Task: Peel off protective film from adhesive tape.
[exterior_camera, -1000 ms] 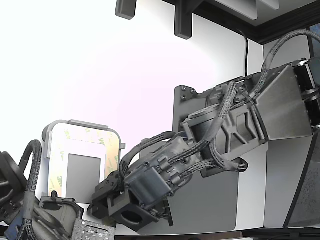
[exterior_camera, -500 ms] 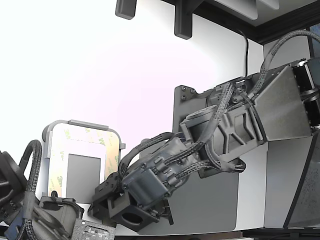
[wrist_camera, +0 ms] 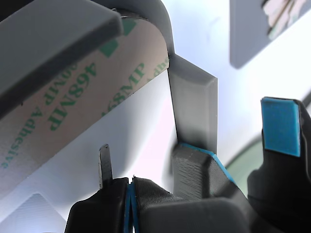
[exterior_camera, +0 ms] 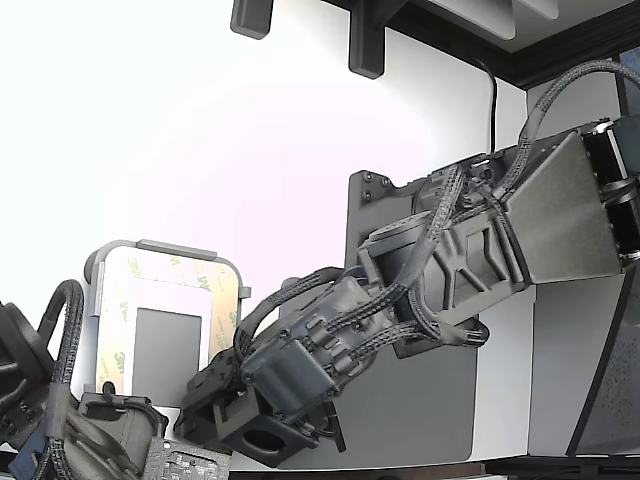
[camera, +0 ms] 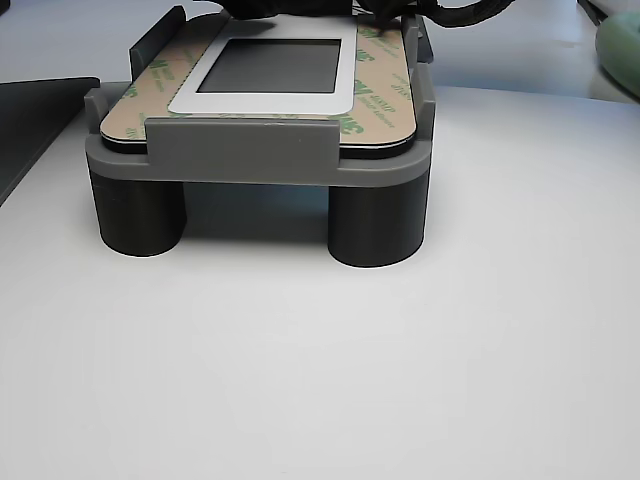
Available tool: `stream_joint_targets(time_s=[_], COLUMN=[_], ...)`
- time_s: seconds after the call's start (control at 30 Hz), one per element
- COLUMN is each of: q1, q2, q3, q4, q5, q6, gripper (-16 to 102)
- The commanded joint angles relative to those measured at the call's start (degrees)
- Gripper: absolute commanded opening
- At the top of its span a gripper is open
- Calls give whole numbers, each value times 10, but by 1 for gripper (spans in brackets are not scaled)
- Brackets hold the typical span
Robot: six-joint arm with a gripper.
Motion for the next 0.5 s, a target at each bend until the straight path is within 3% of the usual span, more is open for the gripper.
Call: stream_joint_targets(time_s=[0.0, 0.47], q1=[-4, -5], q2=[14, 18], q3=[-10, -1], q4=[-4, -13], q5=[-3, -5], q6=[2, 1], gripper=[-10, -10])
